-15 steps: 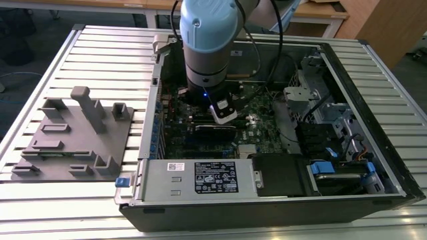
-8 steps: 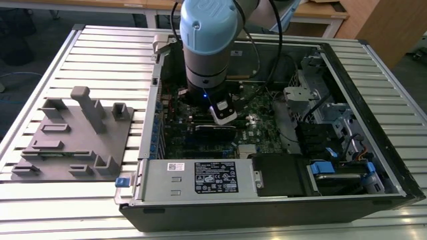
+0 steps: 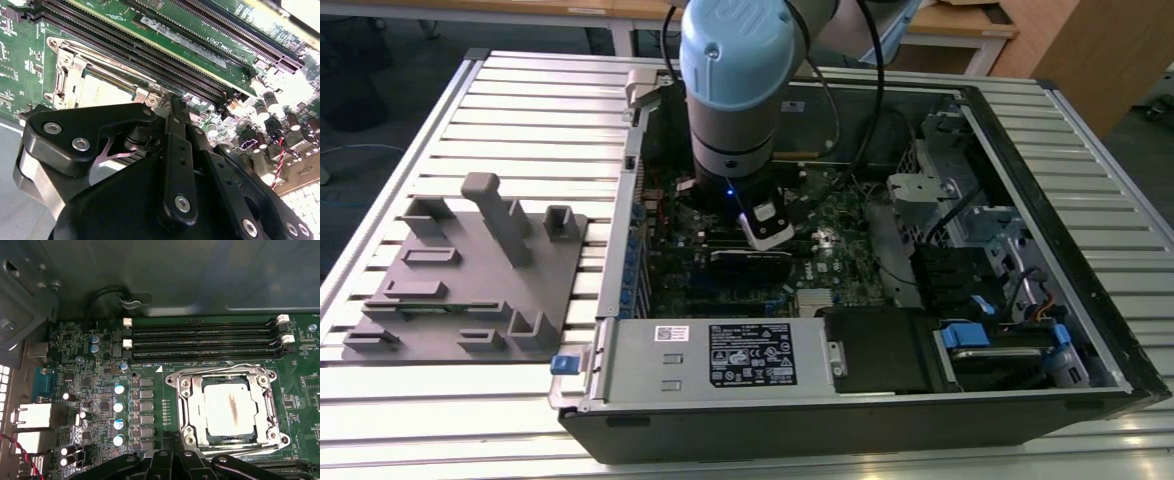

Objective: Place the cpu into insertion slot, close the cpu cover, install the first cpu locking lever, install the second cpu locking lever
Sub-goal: 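Install the second cpu locking lever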

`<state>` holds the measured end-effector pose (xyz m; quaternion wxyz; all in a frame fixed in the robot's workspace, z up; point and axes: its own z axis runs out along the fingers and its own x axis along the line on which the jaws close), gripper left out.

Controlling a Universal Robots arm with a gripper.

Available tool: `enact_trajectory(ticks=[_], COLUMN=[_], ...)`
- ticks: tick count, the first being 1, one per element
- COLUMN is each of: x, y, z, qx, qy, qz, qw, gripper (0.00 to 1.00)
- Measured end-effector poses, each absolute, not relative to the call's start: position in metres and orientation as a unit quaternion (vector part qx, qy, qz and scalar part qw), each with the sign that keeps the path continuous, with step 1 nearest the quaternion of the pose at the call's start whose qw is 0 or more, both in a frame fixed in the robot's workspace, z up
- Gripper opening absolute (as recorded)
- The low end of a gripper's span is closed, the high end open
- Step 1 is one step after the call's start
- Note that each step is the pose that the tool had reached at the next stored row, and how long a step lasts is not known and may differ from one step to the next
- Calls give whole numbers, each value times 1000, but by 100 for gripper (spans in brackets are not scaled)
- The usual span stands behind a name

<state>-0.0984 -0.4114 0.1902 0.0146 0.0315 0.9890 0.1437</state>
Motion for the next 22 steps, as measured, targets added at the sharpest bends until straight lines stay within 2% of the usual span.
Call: enact_trajectory(ticks=[7,15,22], x=[-98,-98,-98], y=[-411,-411,-407], z=[194,207,208], qx=[32,32,35], qy=[988,988,991], qz=[152,153,129], qw=[14,14,16], gripper=[10,10,10])
